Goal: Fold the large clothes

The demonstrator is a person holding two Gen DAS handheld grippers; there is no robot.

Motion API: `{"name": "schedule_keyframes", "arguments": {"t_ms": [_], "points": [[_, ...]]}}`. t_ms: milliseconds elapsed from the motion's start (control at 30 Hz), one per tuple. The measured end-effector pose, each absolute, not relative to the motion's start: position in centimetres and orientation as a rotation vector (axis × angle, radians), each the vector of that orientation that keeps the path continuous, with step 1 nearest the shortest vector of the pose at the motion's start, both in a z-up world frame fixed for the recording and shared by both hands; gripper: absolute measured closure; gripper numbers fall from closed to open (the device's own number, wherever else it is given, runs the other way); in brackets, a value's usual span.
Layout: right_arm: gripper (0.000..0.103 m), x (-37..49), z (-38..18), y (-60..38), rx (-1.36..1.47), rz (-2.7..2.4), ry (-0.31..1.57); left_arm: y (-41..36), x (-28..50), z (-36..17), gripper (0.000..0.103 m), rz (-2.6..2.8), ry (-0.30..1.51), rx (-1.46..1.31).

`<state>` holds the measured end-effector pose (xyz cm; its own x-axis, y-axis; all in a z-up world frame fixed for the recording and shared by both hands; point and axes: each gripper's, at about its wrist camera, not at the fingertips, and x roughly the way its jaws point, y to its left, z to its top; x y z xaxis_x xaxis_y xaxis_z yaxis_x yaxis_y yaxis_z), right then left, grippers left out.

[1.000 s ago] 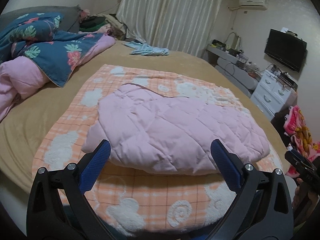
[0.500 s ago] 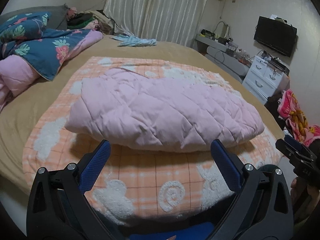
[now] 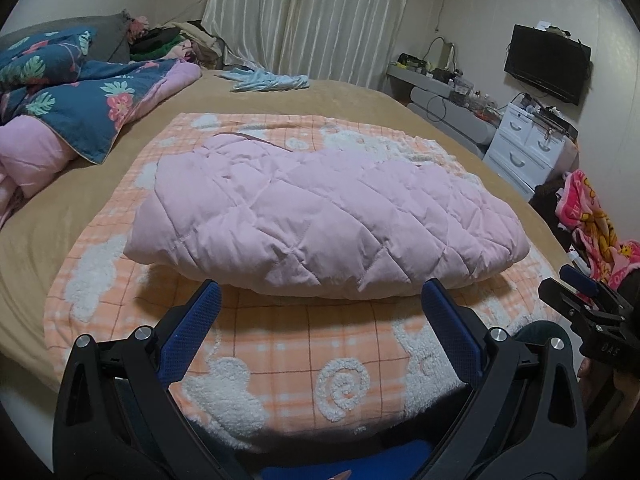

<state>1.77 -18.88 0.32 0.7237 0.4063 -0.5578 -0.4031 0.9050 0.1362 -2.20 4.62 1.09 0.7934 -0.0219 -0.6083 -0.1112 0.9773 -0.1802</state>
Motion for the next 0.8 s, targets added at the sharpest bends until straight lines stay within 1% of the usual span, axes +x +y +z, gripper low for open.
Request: {"name": "schedule_keyframes", "arguments": {"t_ms": [800], "points": [[0.004, 1.63, 0.48, -18.84, 0.005, 0.447, 0.611, 4.78, -2.6, 1.33, 0.009, 0.059, 0.649, -0.204]]}}
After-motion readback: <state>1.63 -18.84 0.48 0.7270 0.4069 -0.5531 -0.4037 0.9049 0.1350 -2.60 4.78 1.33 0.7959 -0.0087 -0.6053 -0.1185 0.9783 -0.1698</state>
